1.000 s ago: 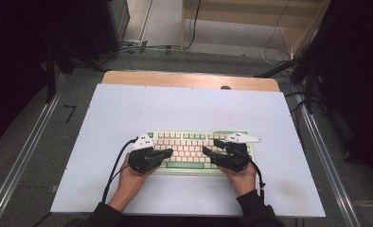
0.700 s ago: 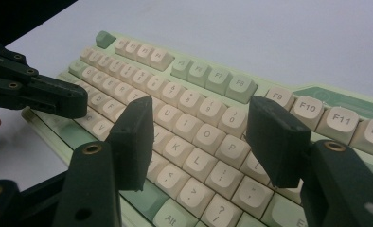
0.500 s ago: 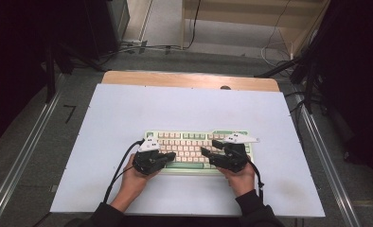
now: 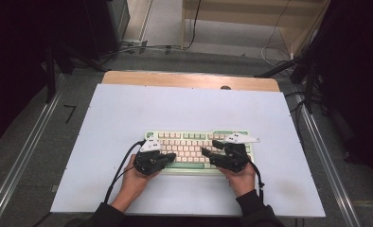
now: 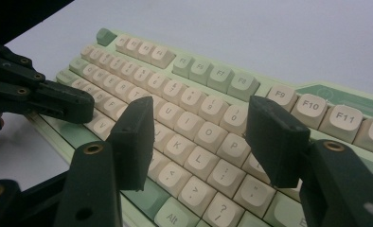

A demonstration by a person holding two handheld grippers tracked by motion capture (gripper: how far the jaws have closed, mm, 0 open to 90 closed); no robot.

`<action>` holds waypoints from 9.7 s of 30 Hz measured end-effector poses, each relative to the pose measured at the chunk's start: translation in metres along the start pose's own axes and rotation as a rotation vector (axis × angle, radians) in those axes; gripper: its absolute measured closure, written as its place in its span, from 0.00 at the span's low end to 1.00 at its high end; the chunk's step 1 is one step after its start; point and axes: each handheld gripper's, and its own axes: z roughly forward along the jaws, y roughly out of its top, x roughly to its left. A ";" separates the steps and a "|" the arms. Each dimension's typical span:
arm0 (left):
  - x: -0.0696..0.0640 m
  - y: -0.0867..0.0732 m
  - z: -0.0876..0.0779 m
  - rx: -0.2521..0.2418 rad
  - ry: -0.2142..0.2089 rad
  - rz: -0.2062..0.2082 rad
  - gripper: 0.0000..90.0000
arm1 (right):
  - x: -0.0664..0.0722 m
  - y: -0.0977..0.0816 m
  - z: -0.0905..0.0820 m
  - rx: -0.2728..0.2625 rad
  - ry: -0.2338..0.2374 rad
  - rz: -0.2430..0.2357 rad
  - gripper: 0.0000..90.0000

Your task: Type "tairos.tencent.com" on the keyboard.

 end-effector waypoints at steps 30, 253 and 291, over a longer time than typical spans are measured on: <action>0.019 0.000 -0.020 -0.213 0.095 -0.111 0.47 | -0.001 0.000 -0.001 0.003 0.004 0.004 0.46; 0.014 0.021 -0.005 -0.159 0.054 -0.111 0.42 | -0.005 0.002 -0.001 -0.005 0.011 0.022 0.51; 0.046 -0.013 -0.053 -0.257 0.172 -0.222 0.29 | 0.003 -0.007 -0.007 0.066 0.010 -0.063 0.97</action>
